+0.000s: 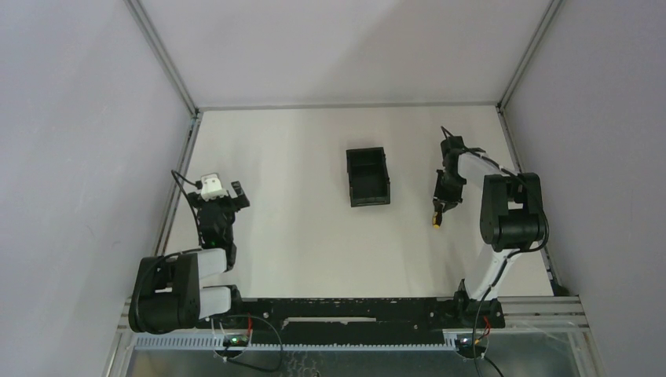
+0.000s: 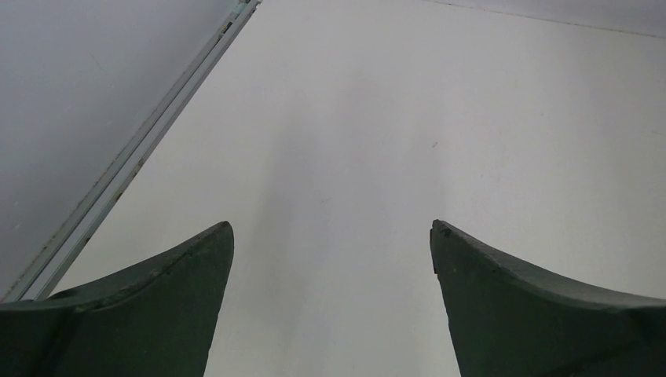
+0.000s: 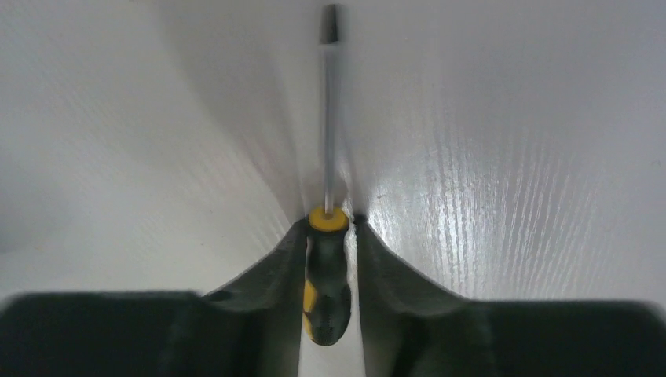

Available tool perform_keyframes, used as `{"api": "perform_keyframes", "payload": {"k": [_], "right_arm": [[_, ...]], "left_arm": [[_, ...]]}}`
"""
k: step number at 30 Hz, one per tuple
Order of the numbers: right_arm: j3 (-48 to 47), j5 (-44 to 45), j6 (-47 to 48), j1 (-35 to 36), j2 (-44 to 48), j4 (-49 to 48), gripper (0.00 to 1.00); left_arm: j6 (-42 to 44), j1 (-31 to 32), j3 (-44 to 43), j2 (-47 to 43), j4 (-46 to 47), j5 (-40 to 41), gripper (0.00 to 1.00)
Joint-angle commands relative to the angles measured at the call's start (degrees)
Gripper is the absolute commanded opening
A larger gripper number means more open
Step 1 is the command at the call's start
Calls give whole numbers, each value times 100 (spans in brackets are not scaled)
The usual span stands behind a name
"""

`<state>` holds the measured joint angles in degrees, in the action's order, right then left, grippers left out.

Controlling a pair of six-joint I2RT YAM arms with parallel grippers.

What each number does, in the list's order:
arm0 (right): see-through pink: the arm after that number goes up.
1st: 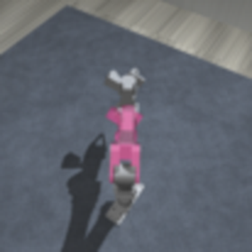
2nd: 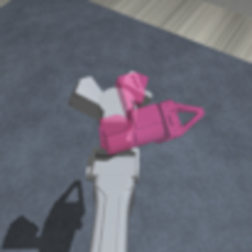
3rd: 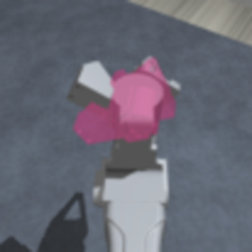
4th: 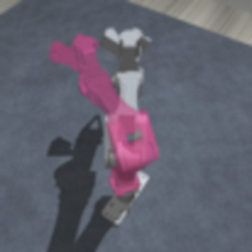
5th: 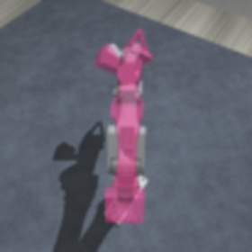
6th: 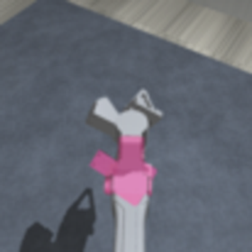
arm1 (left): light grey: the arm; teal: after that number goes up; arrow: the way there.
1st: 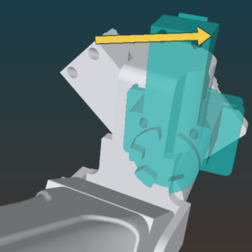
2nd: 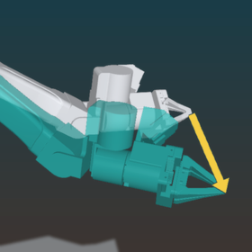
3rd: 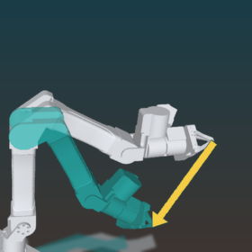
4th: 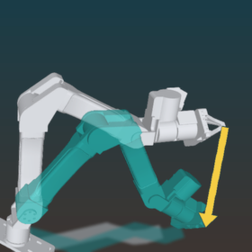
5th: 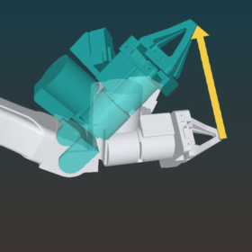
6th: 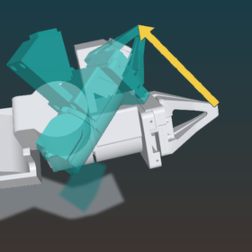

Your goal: Put the screwdriver in the bin

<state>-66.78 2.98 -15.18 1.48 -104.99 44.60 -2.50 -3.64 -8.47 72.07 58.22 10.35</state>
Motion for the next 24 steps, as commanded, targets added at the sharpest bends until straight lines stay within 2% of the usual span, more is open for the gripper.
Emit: {"api": "perform_keyframes", "payload": {"k": [1,2,3,7,9,12,16,24], "right_arm": [[302,101,147,-24,-149,-225,21],[299,95,167,-24,-103,-213,7],[266,104,184,-24,-17,-174,0],[-206,141,318,-50,563,400,0],[-674,208,390,-71,870,1015,0],[-1677,143,490,-103,1145,1946,0],[-2967,196,592,-322,1079,3081,0],[-4099,59,481,-393,791,3500,0]], "left_arm": [[101,29,-254,-3,225,26,100],[101,25,-252,-1,223,28,100],[101,29,-254,0,225,25,100],[101,30,-253,1,225,21,100],[101,25,-253,-1,225,25,100],[101,29,-254,0,225,21,100],[101,25,-258,0,225,21,100],[101,30,-257,4,225,29,100]]}}
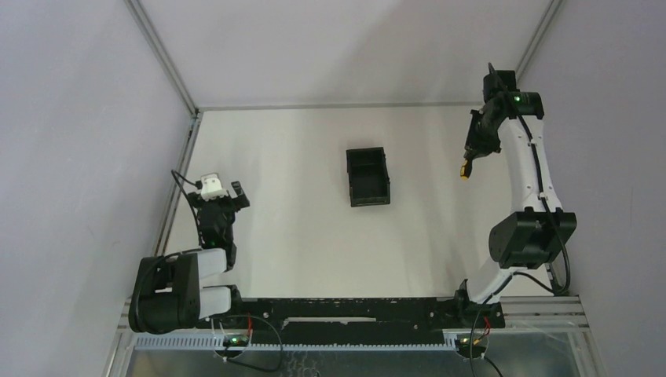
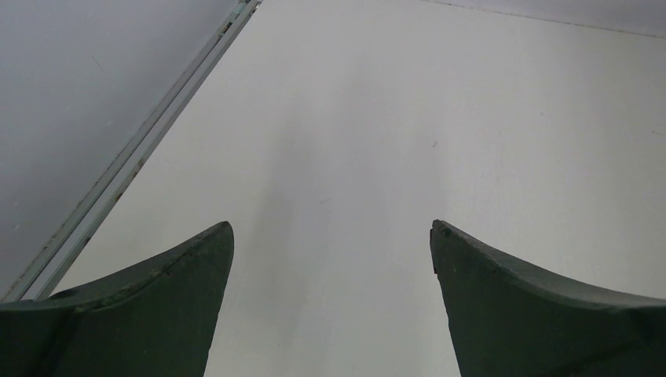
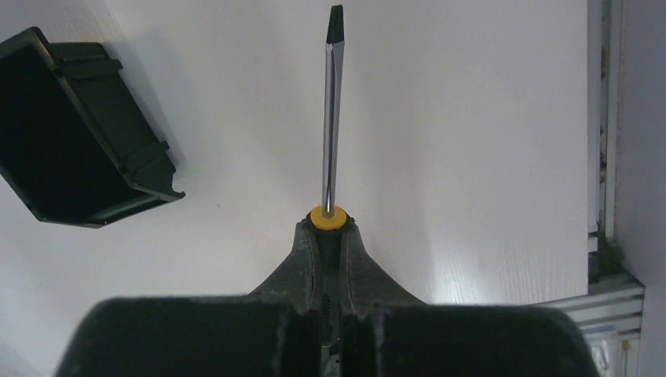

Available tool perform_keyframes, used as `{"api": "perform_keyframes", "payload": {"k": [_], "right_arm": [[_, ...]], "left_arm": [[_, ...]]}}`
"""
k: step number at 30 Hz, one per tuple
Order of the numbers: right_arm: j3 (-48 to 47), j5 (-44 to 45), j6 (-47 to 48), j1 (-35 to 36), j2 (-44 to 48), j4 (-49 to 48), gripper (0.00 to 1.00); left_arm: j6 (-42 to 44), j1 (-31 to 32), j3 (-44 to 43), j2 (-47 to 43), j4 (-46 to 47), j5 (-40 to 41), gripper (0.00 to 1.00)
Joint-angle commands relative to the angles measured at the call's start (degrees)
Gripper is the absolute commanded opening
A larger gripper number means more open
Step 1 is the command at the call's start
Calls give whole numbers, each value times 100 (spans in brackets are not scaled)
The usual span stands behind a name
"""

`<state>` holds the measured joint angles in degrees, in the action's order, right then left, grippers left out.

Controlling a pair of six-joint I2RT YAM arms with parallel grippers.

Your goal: Put the screwdriver in the bin

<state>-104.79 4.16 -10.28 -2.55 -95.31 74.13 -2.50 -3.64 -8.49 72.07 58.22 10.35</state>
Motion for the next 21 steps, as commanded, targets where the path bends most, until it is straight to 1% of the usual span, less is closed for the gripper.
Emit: {"api": "perform_keyframes", "payload": {"k": [1,3,6,11,13,17,21], "right_arm": [[-321,-71,-59,31,-195,512,0],[-382,-71,-155,218,-216,354,0],[-581,-31,-254,863,-367,150,0],[-1324,-52,-85,2116,-1056,12,0],[-1629,-112,69,2514,-1395,-39,0],[-1997,127,386,3020,-1788,-233,0],[-1709,200,855,3209,-1985,-813,0]], "left_arm": [[101,30,-255,1,225,21,100],[101,26,-250,0,225,20,100],[101,30,-250,0,225,28,100],[101,26,-252,-1,225,23,100],[103,30,-252,-1,225,23,100],[101,30,-256,0,225,23,100],[107,30,-252,1,225,26,100]]}}
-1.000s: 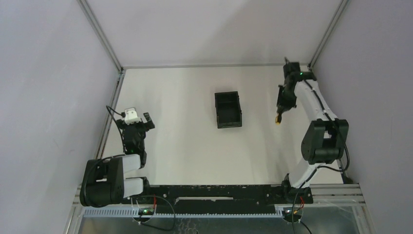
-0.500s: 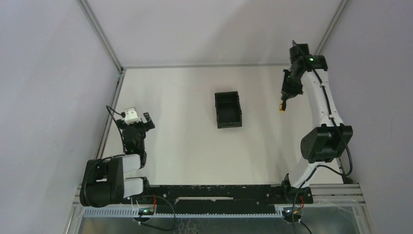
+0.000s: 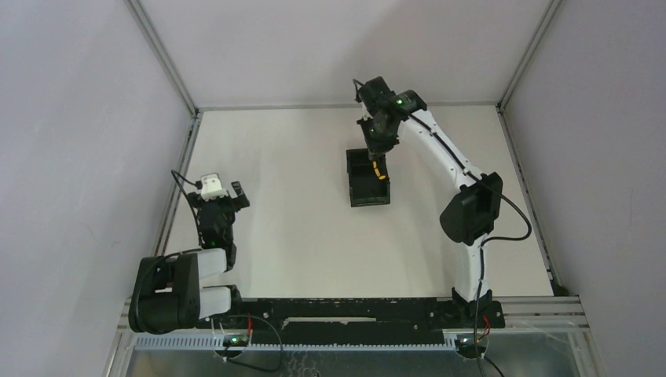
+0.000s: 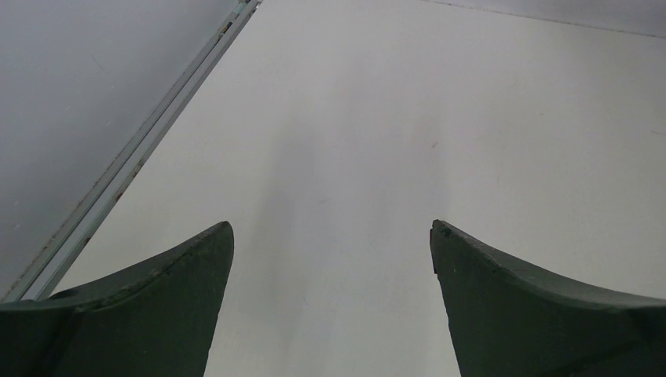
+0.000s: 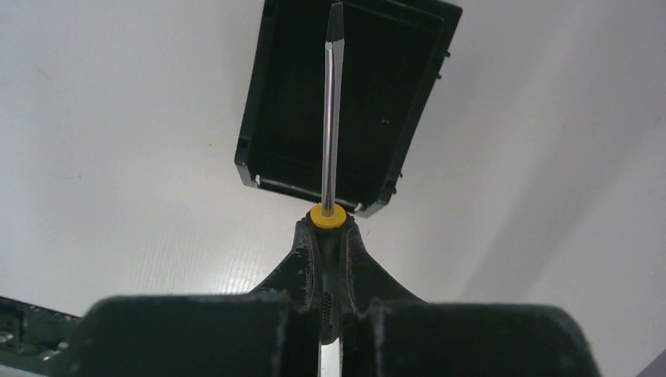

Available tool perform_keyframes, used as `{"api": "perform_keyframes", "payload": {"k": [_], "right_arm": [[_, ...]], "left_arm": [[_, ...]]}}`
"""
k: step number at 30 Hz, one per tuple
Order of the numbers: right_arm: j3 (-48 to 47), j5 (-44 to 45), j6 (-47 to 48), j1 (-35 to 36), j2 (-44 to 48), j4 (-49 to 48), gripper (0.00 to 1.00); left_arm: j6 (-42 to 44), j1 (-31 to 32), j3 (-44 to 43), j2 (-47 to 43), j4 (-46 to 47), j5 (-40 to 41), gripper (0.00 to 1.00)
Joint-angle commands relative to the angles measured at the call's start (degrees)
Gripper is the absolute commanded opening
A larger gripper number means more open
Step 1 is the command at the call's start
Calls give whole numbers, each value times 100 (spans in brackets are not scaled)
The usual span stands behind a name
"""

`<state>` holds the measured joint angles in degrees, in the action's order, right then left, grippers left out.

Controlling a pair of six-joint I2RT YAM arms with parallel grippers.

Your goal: Put the screwdriver in the bin

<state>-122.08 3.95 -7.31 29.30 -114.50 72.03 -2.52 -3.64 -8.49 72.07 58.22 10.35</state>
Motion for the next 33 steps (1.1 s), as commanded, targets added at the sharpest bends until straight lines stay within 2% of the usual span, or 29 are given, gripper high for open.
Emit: {"api": "perform_keyframes", "payload": {"k": [1,5,12,16,18,22,24,33], "right_arm": [[194,264,672,69,-105,-808,0],[637,361,1006,248,-426,-1321,0],[1297,439,945,513,-837,-2110,0],[1463,621,817,577,-1032,-2251,0],[1522,735,777,577,-1093,-2282,8],[1567,855,705,571,-1057,-2290,40],[1571,875,623,568,-961,-2307,49],[1718,1094,410,586,251,-2471,53]], "left_arm": [[105,30,-250,0,225,27,100],[103,28,-250,0,223,27,100],[103,32,-256,2,225,26,100],[105,30,-252,0,225,22,100],[104,28,-250,0,223,25,100],[107,32,-250,0,225,20,100],[103,29,-251,4,225,27,100],[103,25,-252,0,225,22,100]]}}
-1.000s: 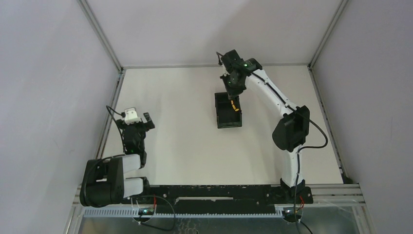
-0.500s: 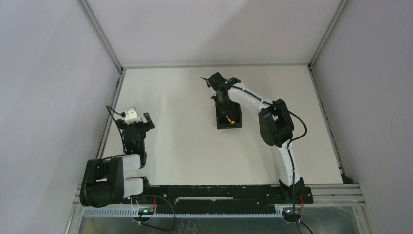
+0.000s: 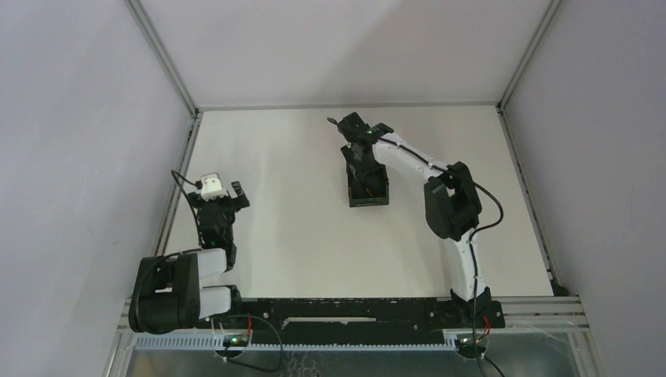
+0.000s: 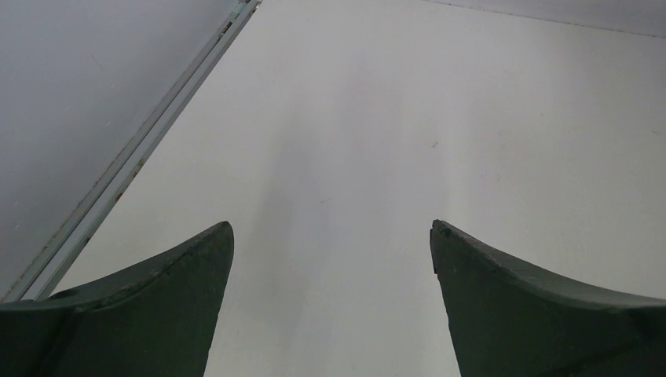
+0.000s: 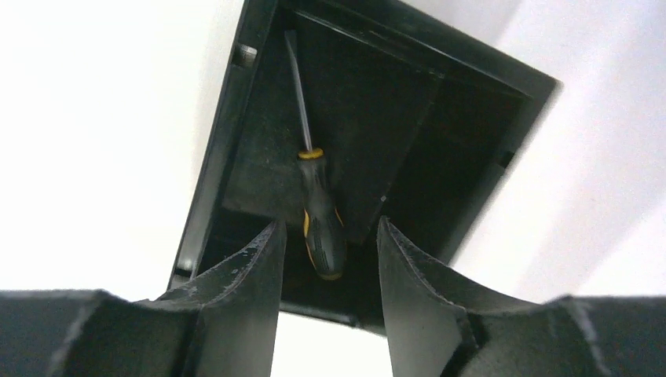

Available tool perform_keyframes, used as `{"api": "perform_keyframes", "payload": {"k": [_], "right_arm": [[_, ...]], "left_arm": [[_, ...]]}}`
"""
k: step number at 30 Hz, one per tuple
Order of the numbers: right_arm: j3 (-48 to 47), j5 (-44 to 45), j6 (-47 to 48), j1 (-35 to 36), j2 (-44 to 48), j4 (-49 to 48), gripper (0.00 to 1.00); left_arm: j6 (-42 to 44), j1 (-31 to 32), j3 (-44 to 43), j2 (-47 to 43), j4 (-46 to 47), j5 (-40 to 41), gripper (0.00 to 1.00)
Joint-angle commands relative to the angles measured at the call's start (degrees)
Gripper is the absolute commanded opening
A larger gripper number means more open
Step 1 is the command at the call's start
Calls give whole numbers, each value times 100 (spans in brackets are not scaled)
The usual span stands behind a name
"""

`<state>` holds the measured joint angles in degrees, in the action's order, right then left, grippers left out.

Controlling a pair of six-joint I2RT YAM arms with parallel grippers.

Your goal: Put the screwdriver in the bin

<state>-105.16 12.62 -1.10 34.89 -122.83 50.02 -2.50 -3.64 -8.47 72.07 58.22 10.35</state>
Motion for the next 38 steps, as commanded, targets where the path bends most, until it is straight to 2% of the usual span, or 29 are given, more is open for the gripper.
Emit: {"api": "perform_keyframes", "payload": {"k": [1,3,4,5,6,7,15,24,28,33,38], "right_arm": [[100,246,-235,26,1294,-315,55],[320,266,-264,11,1753,-421,62],[527,261,-288,2,1983,-510,69],[700,236,-304,-14,2243,-563,87],[878,183,-323,-40,2504,-644,98],[1114,55,-328,-77,2858,-727,100],[3611,-1027,-723,-638,5363,-2034,100],[6649,-837,-1518,-1225,7627,-3373,100],[7631,-609,-1789,-1317,8260,-3792,100],[8319,-553,-2029,-1370,8716,-4106,100],[8892,-1199,-2109,-1528,8984,-4730,100]], "left_arm": [[101,29,-252,2,221,27,100],[102,30,-256,0,225,25,100],[101,30,-257,0,225,20,100],[101,30,-254,0,225,20,100],[101,30,-252,0,224,24,100],[101,26,-254,0,225,20,100],[105,24,-255,0,225,24,100],[101,30,-252,-2,225,24,100],[104,30,-258,0,225,25,100],[101,30,-252,-2,225,22,100],[101,31,-252,0,225,20,100]]}}
